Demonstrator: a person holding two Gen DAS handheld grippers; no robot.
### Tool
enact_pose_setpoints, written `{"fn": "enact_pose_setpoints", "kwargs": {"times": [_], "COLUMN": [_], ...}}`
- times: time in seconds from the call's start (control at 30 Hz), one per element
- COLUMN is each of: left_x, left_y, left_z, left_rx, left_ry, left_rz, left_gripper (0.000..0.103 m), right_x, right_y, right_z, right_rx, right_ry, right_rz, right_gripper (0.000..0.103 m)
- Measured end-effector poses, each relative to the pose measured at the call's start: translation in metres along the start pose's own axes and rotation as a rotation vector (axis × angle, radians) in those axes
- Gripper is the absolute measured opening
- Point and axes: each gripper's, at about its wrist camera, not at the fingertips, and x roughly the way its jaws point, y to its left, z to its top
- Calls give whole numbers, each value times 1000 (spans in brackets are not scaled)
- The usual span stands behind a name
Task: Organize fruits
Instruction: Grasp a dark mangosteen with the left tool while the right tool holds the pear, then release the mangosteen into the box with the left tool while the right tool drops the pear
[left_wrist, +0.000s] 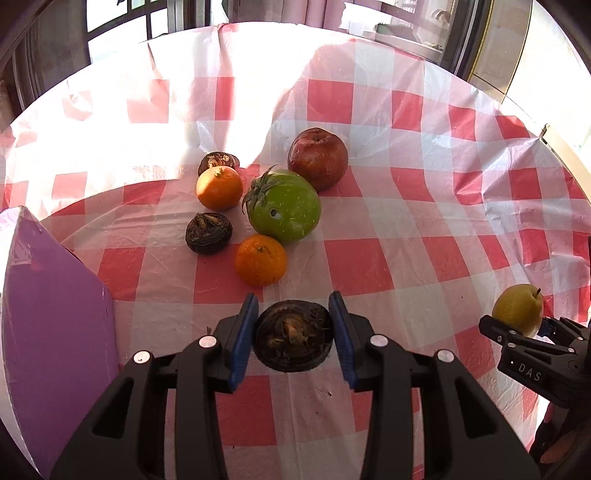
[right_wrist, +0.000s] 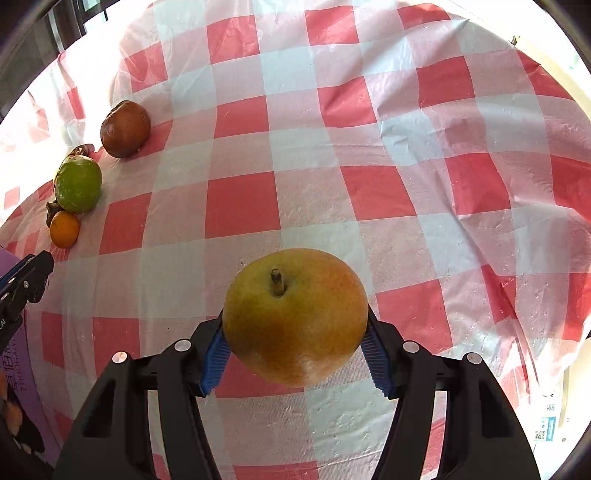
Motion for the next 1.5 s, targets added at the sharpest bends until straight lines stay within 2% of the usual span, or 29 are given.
{"fn": "enact_pose_setpoints", "kwargs": {"times": [0.4, 0.8, 1.17, 1.5], "left_x": [-69, -124, -165, -187], "left_y": [23, 64, 128, 189], "left_z": [11, 1, -14, -38], "left_rx": [-7, -6, -56, -134], "left_ry": [-81, -160, -220, -233], "left_rz": [-52, -51, -20, 29], "left_gripper": [39, 39, 39, 39], "right_x": [-44, -88, -125, -150], "right_y": [56, 110, 168, 217], "right_z": [-38, -57, -54, -57], "right_rx": [-121, -204, -303, -381], "right_ry": [-25, -84, -168, -228], "right_rz": [25, 23, 28, 39], "right_gripper": [61, 61, 61, 61]}}
